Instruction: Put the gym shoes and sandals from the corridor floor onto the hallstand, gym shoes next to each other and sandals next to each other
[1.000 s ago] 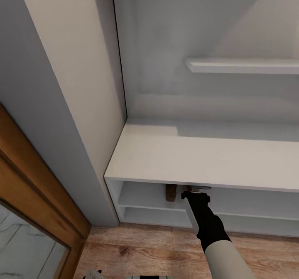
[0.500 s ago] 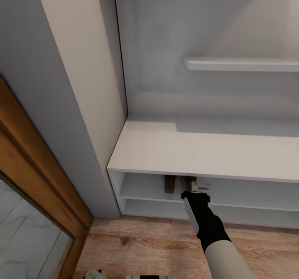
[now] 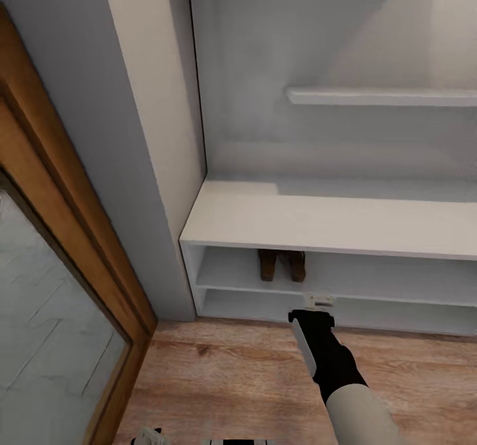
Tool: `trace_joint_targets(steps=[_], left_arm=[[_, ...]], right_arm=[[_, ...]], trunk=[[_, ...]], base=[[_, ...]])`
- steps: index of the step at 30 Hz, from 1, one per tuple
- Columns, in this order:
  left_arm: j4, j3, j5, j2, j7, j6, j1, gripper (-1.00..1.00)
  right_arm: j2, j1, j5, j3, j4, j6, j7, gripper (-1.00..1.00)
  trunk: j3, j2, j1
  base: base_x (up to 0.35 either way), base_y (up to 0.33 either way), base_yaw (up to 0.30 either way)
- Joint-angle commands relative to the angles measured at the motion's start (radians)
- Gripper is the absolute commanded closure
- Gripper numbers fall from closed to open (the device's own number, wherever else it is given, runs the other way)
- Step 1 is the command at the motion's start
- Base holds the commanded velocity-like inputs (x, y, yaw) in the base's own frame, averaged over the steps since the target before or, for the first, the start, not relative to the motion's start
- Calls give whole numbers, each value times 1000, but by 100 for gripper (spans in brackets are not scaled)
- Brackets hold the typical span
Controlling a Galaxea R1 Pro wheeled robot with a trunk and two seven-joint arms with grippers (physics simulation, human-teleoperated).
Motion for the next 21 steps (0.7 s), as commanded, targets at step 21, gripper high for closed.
trace_joint_targets(steps=[21], left_arm=[[1, 47, 1, 10, -3, -6, 1, -100]], right_arm=[[1, 0, 4, -4, 108, -47, 1, -100]], trunk=[[-1, 0, -1]], base=[[-333, -121, 0]])
